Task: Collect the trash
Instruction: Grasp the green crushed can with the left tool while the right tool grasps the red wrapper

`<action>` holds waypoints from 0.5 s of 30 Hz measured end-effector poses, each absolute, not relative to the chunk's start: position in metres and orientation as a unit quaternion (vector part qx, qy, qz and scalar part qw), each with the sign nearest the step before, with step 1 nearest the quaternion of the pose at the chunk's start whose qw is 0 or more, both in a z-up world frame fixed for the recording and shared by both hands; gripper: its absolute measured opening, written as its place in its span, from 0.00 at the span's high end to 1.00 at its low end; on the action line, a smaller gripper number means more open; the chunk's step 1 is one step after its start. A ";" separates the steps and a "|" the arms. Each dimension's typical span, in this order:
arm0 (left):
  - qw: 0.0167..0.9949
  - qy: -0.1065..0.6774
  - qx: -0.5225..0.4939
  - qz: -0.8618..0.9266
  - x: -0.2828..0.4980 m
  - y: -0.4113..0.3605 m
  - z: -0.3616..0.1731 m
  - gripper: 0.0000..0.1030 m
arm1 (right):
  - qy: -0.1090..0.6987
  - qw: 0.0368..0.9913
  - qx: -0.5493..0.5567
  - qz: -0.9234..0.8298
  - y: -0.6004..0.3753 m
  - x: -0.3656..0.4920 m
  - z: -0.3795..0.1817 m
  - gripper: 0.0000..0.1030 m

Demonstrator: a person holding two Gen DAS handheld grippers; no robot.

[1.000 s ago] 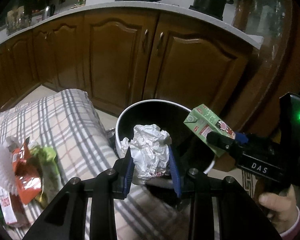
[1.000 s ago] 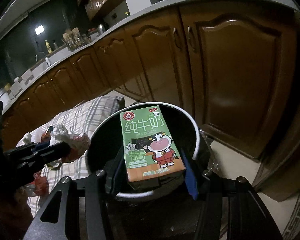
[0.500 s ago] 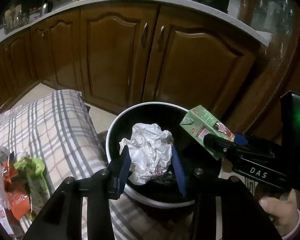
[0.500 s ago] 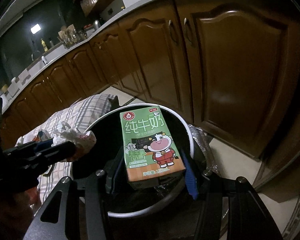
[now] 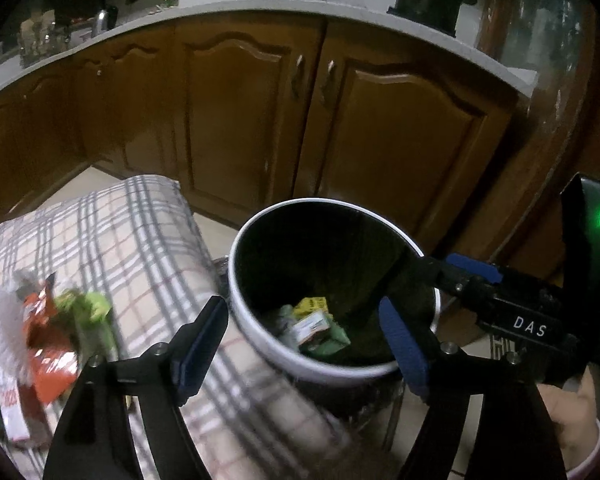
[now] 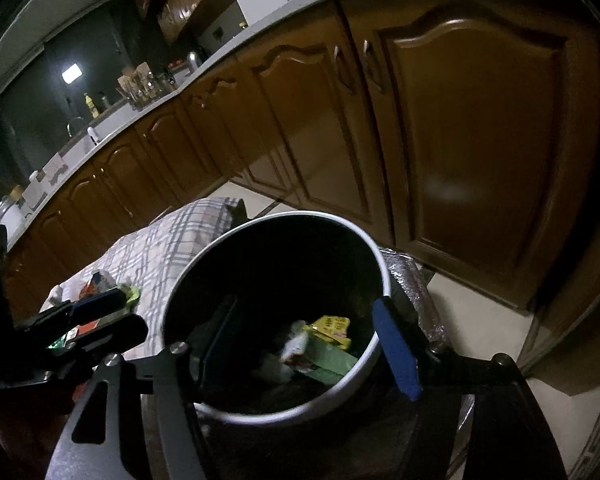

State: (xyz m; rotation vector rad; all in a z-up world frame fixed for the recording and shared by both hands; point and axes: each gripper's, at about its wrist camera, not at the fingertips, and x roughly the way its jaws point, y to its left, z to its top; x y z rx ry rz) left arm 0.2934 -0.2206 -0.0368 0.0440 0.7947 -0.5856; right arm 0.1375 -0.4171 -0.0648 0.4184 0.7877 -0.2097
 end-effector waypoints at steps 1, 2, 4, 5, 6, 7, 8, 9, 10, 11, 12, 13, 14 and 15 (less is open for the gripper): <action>0.882 0.379 0.019 -0.279 0.287 -0.214 -0.036 0.24 | 0.377 0.899 0.201 -0.099 -0.412 0.134 -0.063 0.31; 0.883 0.377 0.016 -0.279 0.282 -0.209 -0.035 0.24 | 0.374 0.900 0.203 -0.096 -0.409 0.132 -0.062 0.29; 0.884 0.376 0.008 -0.279 0.271 -0.196 -0.033 0.24 | 0.369 0.901 0.206 -0.091 -0.402 0.127 -0.061 0.27; 0.884 0.376 0.004 -0.279 0.265 -0.189 -0.032 0.24 | 0.367 0.902 0.208 -0.087 -0.396 0.123 -0.061 0.26; 0.884 0.375 0.003 -0.279 0.262 -0.183 -0.031 0.24 | 0.366 0.903 0.210 -0.085 -0.391 0.122 -0.060 0.26; 0.885 0.373 0.002 -0.277 0.256 -0.177 -0.029 0.24 | 0.366 0.903 0.211 -0.084 -0.388 0.121 -0.060 0.25; 0.887 0.371 0.001 -0.275 0.251 -0.170 -0.027 0.24 | 0.366 0.902 0.214 -0.079 -0.381 0.118 -0.061 0.25; 0.889 0.368 0.000 -0.273 0.246 -0.162 -0.026 0.24 | 0.366 0.902 0.216 -0.077 -0.377 0.118 -0.059 0.24; 0.891 0.366 -0.003 -0.269 0.241 -0.154 -0.023 0.24 | 0.366 0.902 0.218 -0.074 -0.372 0.116 -0.059 0.22; 0.893 0.364 -0.005 -0.266 0.236 -0.146 -0.022 0.24 | 0.366 0.901 0.220 -0.071 -0.365 0.113 -0.060 0.20; 0.895 0.362 -0.009 -0.260 0.230 -0.136 -0.021 0.24 | 0.366 0.901 0.221 -0.069 -0.360 0.111 -0.060 0.19; 0.896 0.362 -0.012 -0.256 0.226 -0.130 -0.020 0.24 | 0.366 0.901 0.224 -0.064 -0.354 0.109 -0.059 0.17; 0.897 0.362 -0.016 -0.253 0.222 -0.122 -0.019 0.24 | 0.366 0.901 0.225 -0.061 -0.348 0.108 -0.059 0.16; 0.898 0.361 -0.022 -0.248 0.217 -0.112 -0.018 0.24 | 0.366 0.901 0.226 -0.057 -0.342 0.106 -0.058 0.16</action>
